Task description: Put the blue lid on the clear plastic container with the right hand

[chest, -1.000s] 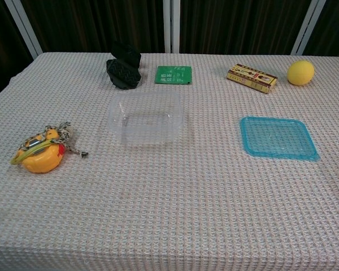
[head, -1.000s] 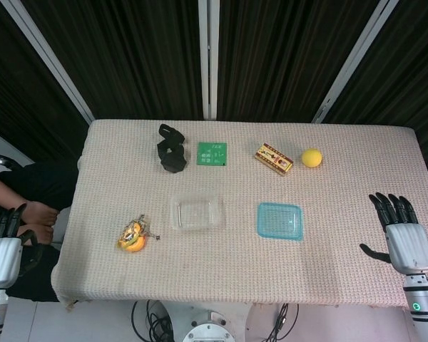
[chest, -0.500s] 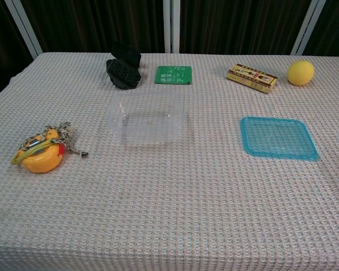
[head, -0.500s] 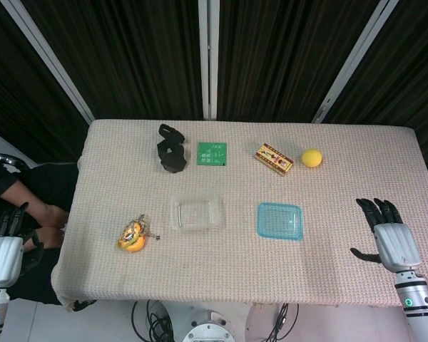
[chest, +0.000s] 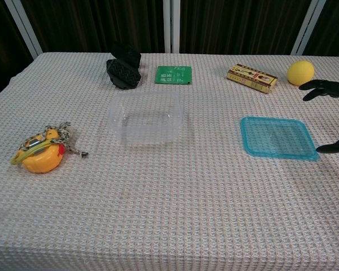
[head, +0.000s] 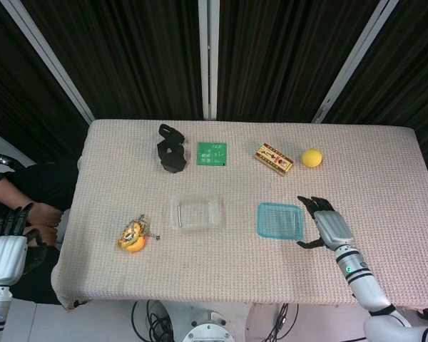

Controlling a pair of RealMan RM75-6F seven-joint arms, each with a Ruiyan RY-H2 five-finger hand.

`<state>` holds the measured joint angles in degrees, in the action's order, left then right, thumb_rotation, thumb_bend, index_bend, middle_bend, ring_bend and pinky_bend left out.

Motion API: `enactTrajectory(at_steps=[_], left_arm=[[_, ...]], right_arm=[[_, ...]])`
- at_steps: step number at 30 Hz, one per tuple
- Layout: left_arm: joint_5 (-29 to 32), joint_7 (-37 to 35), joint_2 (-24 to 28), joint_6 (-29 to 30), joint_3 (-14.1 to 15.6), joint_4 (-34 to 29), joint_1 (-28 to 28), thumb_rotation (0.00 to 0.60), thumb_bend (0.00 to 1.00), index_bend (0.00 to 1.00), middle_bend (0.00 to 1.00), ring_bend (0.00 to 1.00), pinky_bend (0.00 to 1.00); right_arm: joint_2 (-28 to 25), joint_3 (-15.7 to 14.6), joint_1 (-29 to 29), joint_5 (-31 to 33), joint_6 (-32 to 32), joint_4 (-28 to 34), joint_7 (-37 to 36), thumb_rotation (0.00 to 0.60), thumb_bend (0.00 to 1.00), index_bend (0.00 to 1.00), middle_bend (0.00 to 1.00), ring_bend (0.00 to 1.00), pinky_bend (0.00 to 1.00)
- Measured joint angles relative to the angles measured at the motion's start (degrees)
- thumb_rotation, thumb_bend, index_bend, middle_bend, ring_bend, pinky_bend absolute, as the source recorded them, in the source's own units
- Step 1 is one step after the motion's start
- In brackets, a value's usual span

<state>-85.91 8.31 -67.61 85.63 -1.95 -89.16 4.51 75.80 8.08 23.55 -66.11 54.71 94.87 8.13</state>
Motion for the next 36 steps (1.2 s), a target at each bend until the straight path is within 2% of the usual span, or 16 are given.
enactTrajectory(at_steps=[7, 13, 33, 36], left_arm=[[-0.1, -0.9, -0.5, -0.4, 0.1, 1.1, 0.3, 0.6, 0.0, 0.08, 0.02, 0.0, 0.0], [0.5, 0.0, -0.9, -0.5, 0.0, 2.1, 0.2, 0.6, 0.0, 0.08, 0.02, 0.0, 0.0], [0.8, -0.7, -1.4, -1.1, -0.1, 3.0, 0.6, 0.6, 0.0, 0.08, 0.02, 0.0, 0.0], [0.8, -0.7, -1.4, -1.2, -0.1, 2.9, 0.7, 0.6, 0.0, 0.08, 0.02, 0.0, 0.0]], right_arm=[[6.8, 0.5, 4.2, 7.0, -2.2, -2.3, 7.1, 0.6, 0.0, 0.0, 0.13, 0.0, 0.0], [9.6, 0.9, 6.4, 10.2, -2.3, -4.3, 9.0, 0.6, 0.0, 0.0, 0.14, 0.0, 0.0], [10.5, 0.9, 9.6, 14.4, -4.0, -6.1, 8.8, 0.6, 0.01, 0.0, 0.15, 0.0, 0.0], [10.6, 0.6, 10.0, 14.7, -4.4, -6.7, 8.6, 0.6, 0.02, 0.0, 0.19, 0.0, 0.0]])
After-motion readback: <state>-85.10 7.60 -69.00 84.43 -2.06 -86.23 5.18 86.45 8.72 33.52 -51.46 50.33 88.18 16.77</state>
